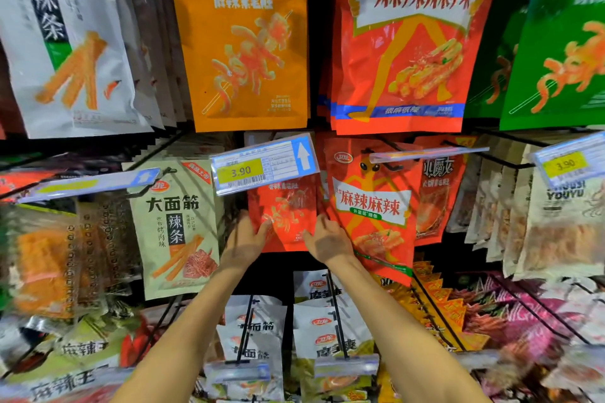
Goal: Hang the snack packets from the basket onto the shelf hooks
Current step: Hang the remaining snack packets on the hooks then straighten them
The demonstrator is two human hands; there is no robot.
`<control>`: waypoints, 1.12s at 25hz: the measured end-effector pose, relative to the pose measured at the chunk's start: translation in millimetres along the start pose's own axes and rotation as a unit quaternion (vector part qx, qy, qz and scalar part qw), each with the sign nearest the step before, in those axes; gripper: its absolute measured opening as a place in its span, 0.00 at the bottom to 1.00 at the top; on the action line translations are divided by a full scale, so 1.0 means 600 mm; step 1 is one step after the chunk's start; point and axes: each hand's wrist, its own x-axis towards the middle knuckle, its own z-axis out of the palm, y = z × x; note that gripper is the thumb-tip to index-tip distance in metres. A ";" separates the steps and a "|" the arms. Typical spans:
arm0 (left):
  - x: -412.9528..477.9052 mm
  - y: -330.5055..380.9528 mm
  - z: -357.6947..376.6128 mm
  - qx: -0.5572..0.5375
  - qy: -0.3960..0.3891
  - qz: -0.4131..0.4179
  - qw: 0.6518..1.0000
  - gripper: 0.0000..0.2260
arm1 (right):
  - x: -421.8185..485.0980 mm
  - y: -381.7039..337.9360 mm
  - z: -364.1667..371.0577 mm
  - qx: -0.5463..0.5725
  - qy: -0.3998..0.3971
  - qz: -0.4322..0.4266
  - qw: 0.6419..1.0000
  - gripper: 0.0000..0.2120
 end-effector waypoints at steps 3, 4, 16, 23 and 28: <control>-0.015 0.008 -0.011 0.055 -0.008 0.018 0.998 0.32 | -0.007 -0.009 -0.003 -0.040 -0.025 0.016 0.999 0.28; -0.024 0.017 -0.017 0.080 -0.010 0.022 0.997 0.29 | -0.007 -0.010 -0.001 -0.055 -0.030 0.023 0.998 0.29; -0.071 0.038 -0.047 0.348 -0.135 0.124 0.920 0.23 | -0.083 0.003 -0.036 -0.240 -0.034 0.026 0.970 0.28; -0.127 0.048 -0.042 0.375 -0.093 0.221 0.895 0.18 | -0.168 0.043 -0.057 -0.208 0.054 0.039 0.976 0.23; -0.151 0.079 -0.016 0.347 -0.086 0.249 0.900 0.17 | -0.211 0.087 -0.090 -0.215 0.043 0.093 0.971 0.24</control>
